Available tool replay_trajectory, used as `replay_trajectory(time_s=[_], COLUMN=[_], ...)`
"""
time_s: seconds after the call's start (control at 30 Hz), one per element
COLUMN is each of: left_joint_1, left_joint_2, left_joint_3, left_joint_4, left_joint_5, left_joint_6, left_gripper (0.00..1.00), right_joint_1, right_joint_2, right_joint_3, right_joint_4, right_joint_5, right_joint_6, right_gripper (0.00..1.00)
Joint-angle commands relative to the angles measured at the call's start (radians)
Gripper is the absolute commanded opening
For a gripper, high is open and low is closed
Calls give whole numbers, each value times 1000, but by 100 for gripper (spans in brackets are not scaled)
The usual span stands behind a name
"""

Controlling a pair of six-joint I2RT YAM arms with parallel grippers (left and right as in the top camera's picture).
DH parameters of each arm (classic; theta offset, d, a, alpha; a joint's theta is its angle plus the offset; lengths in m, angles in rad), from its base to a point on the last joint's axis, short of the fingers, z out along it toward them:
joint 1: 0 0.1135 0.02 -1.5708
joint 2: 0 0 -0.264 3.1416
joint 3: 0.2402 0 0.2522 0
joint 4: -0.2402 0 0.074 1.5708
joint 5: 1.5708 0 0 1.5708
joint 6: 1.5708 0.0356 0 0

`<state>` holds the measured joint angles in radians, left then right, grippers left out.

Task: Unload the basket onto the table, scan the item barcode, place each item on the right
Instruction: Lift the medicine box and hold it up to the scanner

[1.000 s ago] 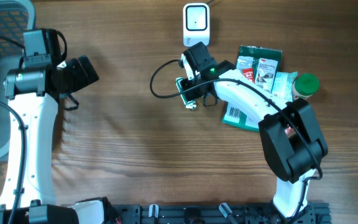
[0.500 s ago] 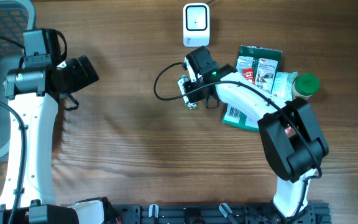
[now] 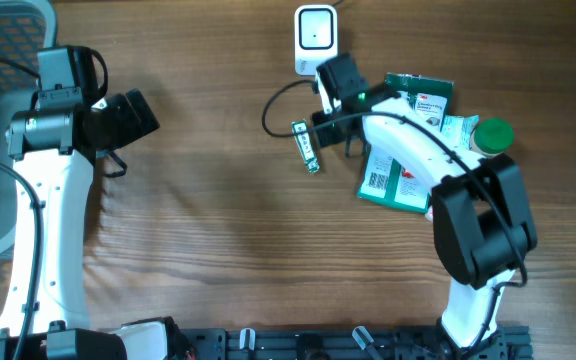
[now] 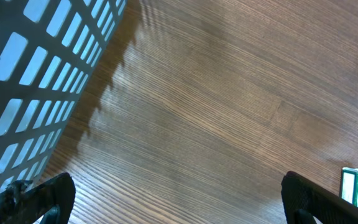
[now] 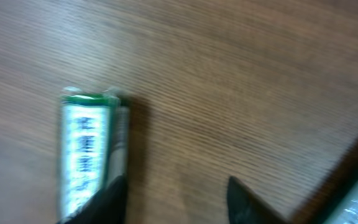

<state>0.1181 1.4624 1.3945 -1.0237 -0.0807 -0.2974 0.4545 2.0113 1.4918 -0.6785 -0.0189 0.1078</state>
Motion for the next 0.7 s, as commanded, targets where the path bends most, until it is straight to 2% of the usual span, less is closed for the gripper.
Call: replay_trajectory(time_s=[0.0,0.27,0.47,0.67], left_joint_1=[4,4,4,4], left_joint_2=[5,5,5,5], left_joint_3=[13,13,13,13], left_joint_4=[3,3,3,3], left_joint_5=[4,4,4,4], left_joint_6=[-2,-2,-2,-2], left_gripper=[100,100,100,100], right_joint_1=[31,131,141,142], right_joint_2=[-89,-14,92,150], right_joint_3=[109,55,52,52], right_joint_4=[-75,-109,-95,-125], right_joint_5=[-84,-11,96,94], right_joint_6=[-67,-78,-78,-51], right_gripper=[63,72,74,71])
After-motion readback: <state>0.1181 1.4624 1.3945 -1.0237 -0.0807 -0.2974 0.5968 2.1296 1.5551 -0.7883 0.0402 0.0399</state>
